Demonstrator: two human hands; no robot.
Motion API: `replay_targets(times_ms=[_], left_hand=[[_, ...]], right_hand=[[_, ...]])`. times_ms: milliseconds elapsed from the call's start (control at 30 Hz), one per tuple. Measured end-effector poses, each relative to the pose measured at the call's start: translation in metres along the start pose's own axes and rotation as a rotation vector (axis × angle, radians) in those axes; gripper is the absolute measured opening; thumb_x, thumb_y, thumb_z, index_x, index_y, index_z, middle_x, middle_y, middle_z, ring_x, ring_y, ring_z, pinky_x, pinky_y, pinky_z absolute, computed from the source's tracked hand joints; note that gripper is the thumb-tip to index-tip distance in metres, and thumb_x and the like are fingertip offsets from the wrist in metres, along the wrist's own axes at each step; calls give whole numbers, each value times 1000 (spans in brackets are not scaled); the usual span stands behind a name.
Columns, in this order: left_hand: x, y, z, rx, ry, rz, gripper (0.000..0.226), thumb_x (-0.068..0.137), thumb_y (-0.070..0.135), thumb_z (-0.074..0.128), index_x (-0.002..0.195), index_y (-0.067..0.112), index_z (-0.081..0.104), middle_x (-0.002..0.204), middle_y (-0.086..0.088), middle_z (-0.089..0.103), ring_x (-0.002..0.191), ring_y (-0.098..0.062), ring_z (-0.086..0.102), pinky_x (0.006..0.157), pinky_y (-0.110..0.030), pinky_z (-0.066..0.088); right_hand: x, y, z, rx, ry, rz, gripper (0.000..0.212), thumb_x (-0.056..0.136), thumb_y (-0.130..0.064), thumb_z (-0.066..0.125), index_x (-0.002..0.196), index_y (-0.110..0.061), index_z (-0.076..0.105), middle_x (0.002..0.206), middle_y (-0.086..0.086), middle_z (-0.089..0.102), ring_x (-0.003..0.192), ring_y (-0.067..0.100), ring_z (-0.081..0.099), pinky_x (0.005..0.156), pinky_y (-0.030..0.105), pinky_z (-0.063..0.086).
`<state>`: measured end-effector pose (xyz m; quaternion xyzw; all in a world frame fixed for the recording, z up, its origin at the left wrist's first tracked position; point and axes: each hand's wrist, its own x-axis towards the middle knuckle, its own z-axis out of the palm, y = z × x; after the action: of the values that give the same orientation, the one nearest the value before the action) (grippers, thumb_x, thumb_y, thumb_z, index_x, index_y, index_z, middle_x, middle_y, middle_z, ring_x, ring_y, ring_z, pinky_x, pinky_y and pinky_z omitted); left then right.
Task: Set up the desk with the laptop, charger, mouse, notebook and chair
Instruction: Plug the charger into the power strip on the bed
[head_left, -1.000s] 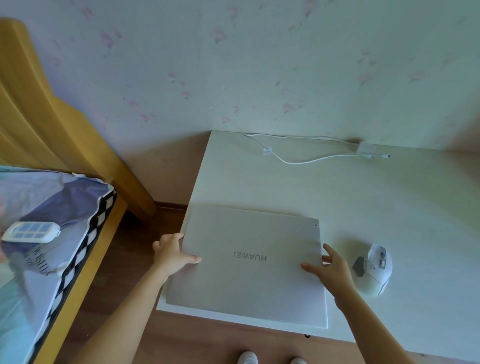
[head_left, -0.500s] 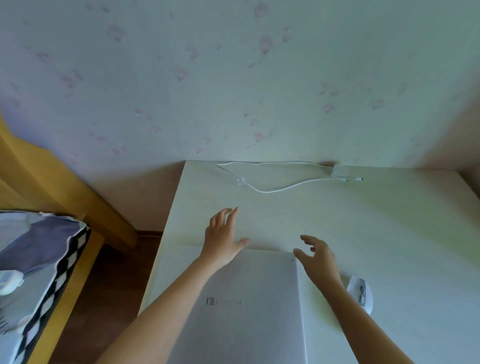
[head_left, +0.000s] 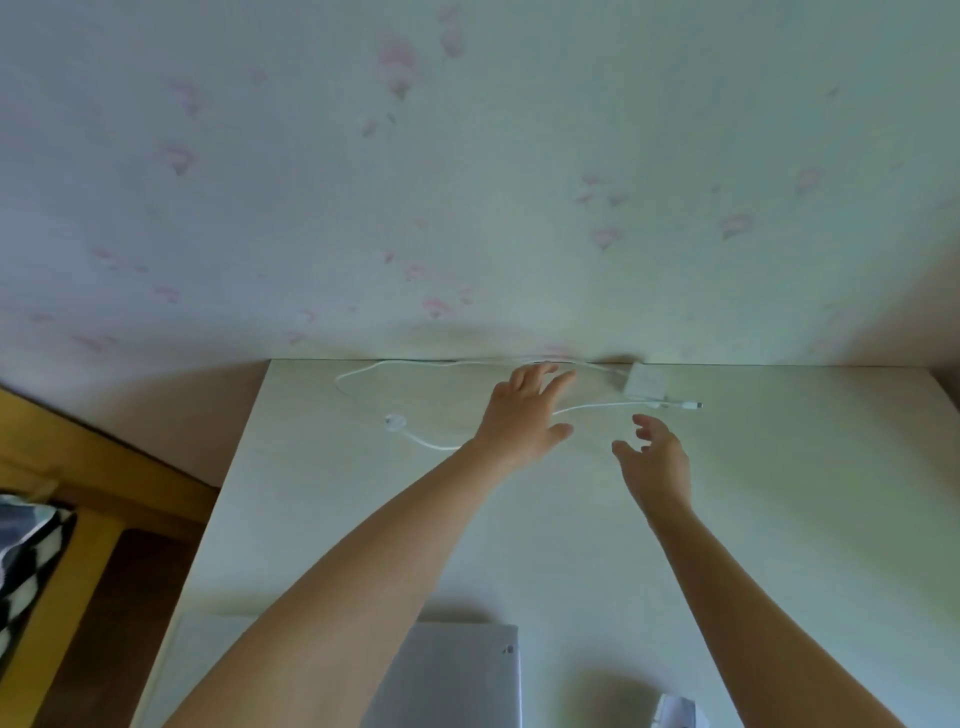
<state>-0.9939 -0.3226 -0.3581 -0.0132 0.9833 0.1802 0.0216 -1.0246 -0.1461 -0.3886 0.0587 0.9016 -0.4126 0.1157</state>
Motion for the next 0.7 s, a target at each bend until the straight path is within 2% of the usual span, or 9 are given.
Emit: replay_targets(times_ms=[167,267,367,433,500,600,700], left_hand=[[67,30,21,10,-18,144,62,90,19,57,147,26,33,147,-2,40,136,-25,32,102,-41,35],[98,44,36,104,-41,210,63,90,4,51,146,28,34,148,-1,40,137,-24,33,102,-40,35],[119,51,49,220,-78,270,62,92,7,52,147,27,32,149,-3,38,137,-25,34,104,-39,32],[126,53,53,287,-97,313,58,91,12,55,145,24,36,144,-3,43,134,-25,37,101,-38,34],[127,55,55,332,-83,310,52,89,16,59,138,19,44,136,-5,50,128,-28,42,95,-37,37],[123,57,57,355,-71,217,45,87,22,63,127,8,51,130,-11,50,124,-31,41,92,-39,39],[114,51,54,402,-62,177,44,86,26,64,123,5,52,127,-13,49,121,-31,42,90,-39,41]], right_hand=[[43,11,-8,6,61,79,61,83,-17,57,140,-24,36,126,9,56,112,30,55,90,42,47],[61,16,-10,-10,74,93,64,82,-14,51,142,-26,33,128,7,56,113,30,54,92,46,47],[70,19,-10,-20,70,88,62,82,-13,46,142,-24,35,133,5,53,118,28,51,96,48,45],[74,20,-11,-18,68,91,58,83,-14,45,140,-22,39,135,7,50,118,29,51,96,48,45],[76,20,-11,8,73,97,52,83,-15,44,135,-21,46,131,9,53,111,29,55,92,47,48],[72,21,-12,86,82,98,40,83,-13,45,120,-21,57,116,9,61,98,27,58,82,39,50],[62,20,-14,151,89,131,50,84,-11,48,133,-16,50,116,6,62,96,23,59,83,38,49]])
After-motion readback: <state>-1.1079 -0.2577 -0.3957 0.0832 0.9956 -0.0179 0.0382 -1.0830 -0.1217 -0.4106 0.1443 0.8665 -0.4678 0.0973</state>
